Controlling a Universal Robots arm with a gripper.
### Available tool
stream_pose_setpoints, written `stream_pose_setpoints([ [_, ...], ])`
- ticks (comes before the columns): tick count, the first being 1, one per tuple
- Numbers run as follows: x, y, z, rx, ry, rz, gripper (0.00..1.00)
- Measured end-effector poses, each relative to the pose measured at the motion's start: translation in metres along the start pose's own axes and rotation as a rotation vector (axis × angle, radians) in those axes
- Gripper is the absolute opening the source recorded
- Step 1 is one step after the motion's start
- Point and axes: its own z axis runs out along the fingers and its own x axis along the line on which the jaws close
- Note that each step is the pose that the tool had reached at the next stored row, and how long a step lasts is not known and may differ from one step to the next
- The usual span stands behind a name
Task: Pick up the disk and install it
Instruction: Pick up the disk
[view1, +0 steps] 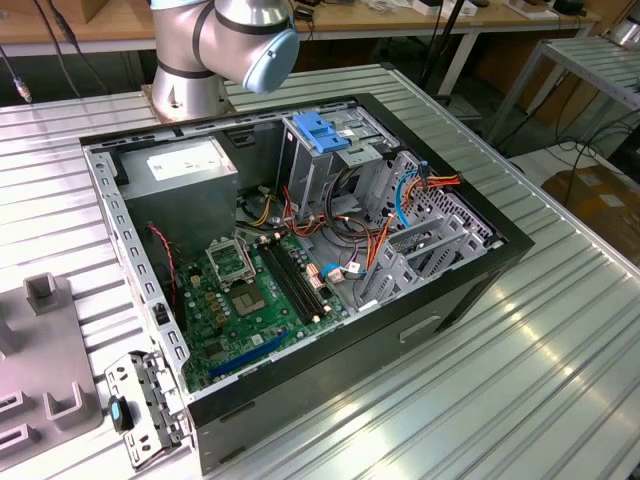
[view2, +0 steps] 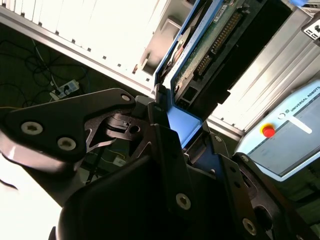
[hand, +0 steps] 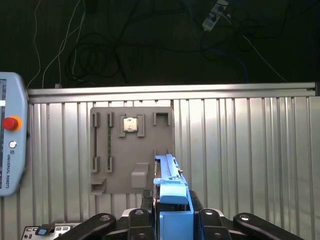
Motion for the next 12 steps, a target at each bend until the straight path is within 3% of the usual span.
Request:
stream_pose_setpoints([
  [12, -0.0003, -0.0094, -0.0002, 0.0, 0.0, 0.0, 0.37],
])
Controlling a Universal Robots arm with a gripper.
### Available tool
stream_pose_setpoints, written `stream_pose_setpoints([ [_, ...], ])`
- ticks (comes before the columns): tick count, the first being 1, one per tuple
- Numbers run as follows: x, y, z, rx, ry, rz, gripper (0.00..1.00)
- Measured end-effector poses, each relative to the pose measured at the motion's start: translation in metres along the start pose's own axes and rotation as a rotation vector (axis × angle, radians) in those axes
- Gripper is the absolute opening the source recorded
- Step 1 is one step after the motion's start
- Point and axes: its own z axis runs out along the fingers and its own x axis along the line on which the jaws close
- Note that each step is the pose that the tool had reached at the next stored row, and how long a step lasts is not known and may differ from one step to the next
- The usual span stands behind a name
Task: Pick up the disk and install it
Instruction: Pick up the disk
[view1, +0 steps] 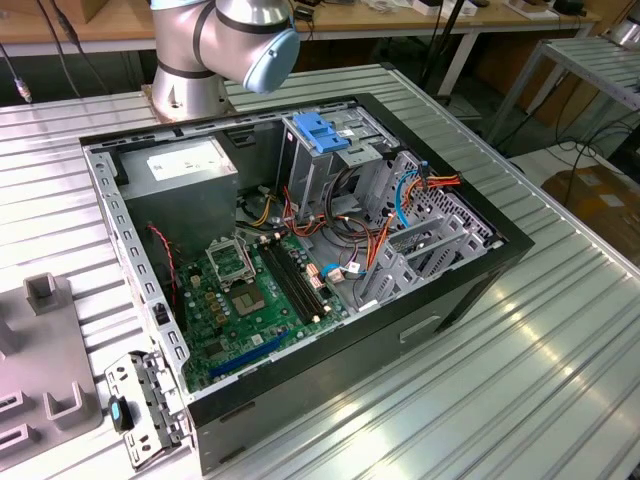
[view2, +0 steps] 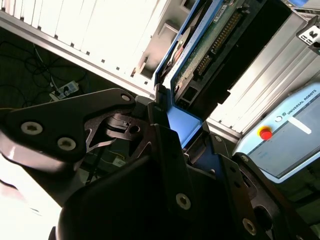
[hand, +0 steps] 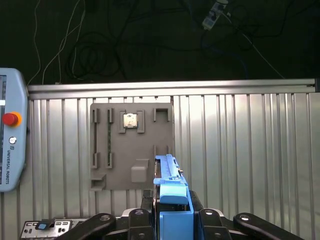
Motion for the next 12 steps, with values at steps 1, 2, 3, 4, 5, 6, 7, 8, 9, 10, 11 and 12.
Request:
stream_pose_setpoints([
  [1, 0.0, -0.0007, -0.0001, -0.0001, 0.0001, 0.0, 0.37],
  [2, 0.0, -0.0014, -0.0001, 0.0, 0.0001, 0.0, 0.37],
  [3, -0.0001, -0.0022, -0.0001, 0.0, 0.0, 0.0, 0.37],
  [4, -0.0001, -0.0028, -0.0001, 0.0, 0.0, 0.0, 0.37],
  [5, -0.0001, -0.0032, -0.0001, -0.0001, 0.0, 0.0, 0.37],
  [6, -0.0001, -0.0036, -0.0001, 0.0, 0.0, 0.0, 0.37],
  [7, -0.0001, -0.0039, -0.0001, 0.0, 0.0, 0.0, 0.37],
  [8, -0.0001, -0.0043, -0.0001, -0.0001, 0.0001, 0.0, 0.37],
  [9, -0.0002, -0.0044, -0.0001, 0.0, 0.0, 0.0, 0.37],
  [10, -0.0002, -0.0047, -0.0001, -0.0001, 0.0, 0.0, 0.37],
  [11, -0.0002, -0.0049, -0.0002, -0.0001, 0.0001, 0.0, 0.37],
  [12, -0.0002, -0.005, -0.0001, 0.0, 0.0, 0.0, 0.37],
])
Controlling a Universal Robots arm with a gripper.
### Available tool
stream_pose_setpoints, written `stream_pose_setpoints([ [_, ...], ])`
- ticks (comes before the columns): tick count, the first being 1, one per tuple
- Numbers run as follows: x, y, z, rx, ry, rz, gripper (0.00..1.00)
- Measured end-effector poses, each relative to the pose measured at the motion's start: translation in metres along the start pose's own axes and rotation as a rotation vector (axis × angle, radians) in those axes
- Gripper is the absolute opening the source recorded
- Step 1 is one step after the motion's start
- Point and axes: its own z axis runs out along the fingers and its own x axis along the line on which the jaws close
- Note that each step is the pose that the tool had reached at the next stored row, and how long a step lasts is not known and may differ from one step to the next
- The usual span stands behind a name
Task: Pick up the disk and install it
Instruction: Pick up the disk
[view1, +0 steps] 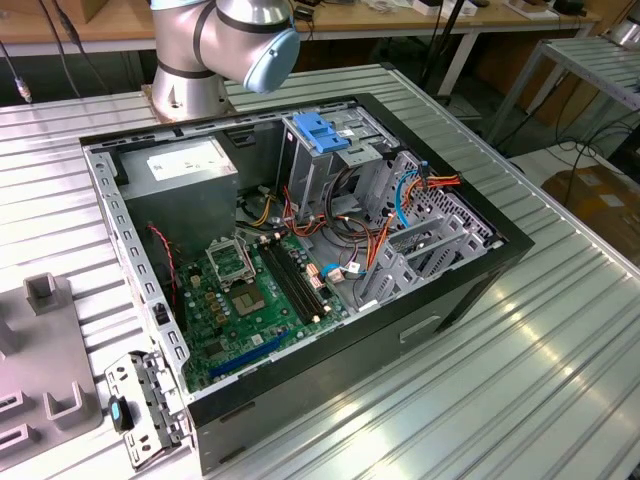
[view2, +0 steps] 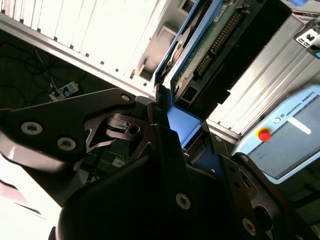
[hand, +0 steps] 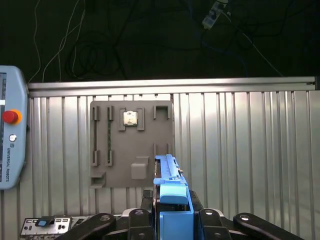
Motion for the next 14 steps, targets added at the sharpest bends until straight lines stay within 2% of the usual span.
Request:
stream_pose_setpoints([
  [4, 0.0007, -0.0026, 0.0002, 0.0, 0.0006, 0.0, 0.37],
  [11, 0.0077, -0.0073, 0.0011, -0.0001, 0.0007, 0.0, 0.37],
  [13, 0.0082, -0.0119, 0.0015, -0.0001, 0.0007, 0.0, 0.37],
  [14, 0.0081, -0.0172, 0.0017, 0.0001, 0.0006, 0.0, 0.37],
])
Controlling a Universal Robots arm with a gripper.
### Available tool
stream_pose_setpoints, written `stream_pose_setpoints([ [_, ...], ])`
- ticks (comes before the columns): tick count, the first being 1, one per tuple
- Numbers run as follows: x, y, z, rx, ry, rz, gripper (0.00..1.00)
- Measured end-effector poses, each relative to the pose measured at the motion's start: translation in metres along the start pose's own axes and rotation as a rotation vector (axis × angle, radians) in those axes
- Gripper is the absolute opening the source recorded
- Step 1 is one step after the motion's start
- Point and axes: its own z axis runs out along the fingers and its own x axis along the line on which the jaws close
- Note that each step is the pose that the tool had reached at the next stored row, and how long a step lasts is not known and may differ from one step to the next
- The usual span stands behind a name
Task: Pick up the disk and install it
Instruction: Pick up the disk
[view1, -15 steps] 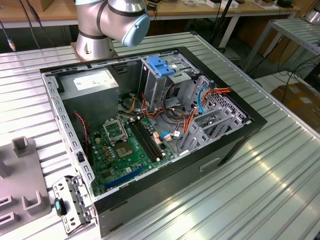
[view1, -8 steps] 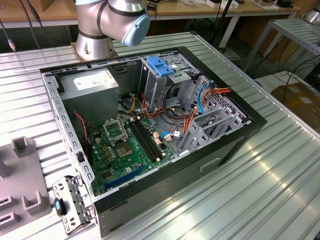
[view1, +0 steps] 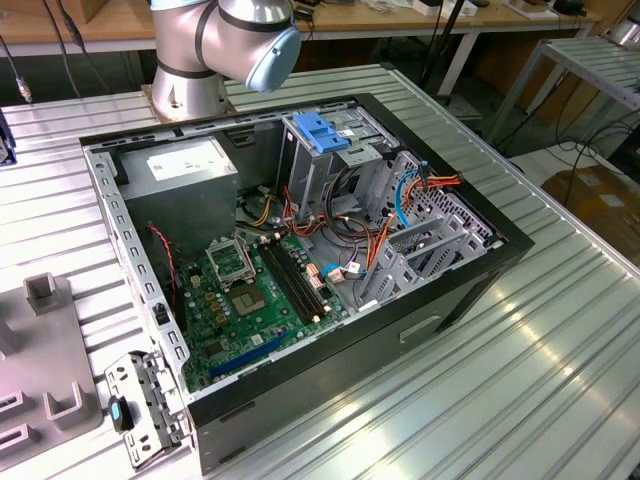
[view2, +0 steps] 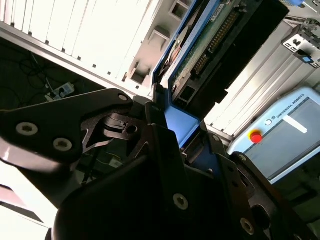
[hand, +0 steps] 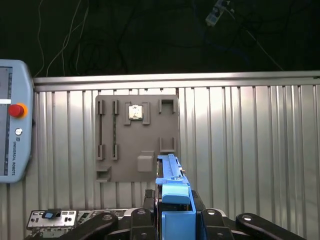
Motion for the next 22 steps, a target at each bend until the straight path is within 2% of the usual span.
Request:
stream_pose_setpoints([
  [22, -0.0014, -0.0449, 0.0006, -0.0001, 0.0001, 0.0, 0.37],
])
